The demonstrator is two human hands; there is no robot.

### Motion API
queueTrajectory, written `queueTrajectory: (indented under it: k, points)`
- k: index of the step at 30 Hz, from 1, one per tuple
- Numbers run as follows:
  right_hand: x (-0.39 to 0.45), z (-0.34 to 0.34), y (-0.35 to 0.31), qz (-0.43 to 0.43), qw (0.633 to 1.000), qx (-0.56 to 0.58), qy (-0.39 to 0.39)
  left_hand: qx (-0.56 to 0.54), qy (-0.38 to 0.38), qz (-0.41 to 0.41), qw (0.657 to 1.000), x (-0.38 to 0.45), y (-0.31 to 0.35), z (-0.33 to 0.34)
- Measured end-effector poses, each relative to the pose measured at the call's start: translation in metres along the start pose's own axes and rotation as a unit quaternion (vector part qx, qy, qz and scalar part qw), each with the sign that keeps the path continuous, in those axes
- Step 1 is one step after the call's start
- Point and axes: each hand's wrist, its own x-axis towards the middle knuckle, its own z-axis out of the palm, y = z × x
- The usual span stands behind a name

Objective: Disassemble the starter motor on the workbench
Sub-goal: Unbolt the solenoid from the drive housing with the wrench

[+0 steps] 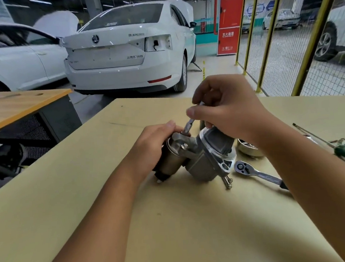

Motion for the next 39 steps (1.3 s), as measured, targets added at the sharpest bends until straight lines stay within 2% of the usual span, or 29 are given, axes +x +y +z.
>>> queueTrajectory:
  k: [7, 15, 21, 33, 39]
  points:
    - [0.0007, 0.0032, -0.0007, -0.007, 0.999, -0.054, -0.001, -0.051, 0.044, 0.008, 0.998, 0.0068, -0.0027, 0.0022]
    - [0.0022, -0.0024, -0.0029, -0.029, 0.997, -0.077, -0.012, -0.012, 0.057, 0.065, 0.996, 0.0059, -0.0041, 0.0018]
    - [0.0031, -0.0014, -0.003, -0.018, 0.993, -0.115, -0.016, -0.012, 0.06, 0.059, 0.996, 0.0054, -0.0021, 0.0022]
    - [0.0049, -0.0035, -0.0034, -0.013, 0.993, -0.114, -0.021, 0.006, 0.056, 0.047, 0.997, 0.0059, -0.001, 0.0026]
    - [0.0056, -0.0001, -0.0045, 0.0, 0.99, -0.142, 0.001, 0.013, 0.063, 0.041, 0.997, 0.0072, -0.0013, 0.0054]
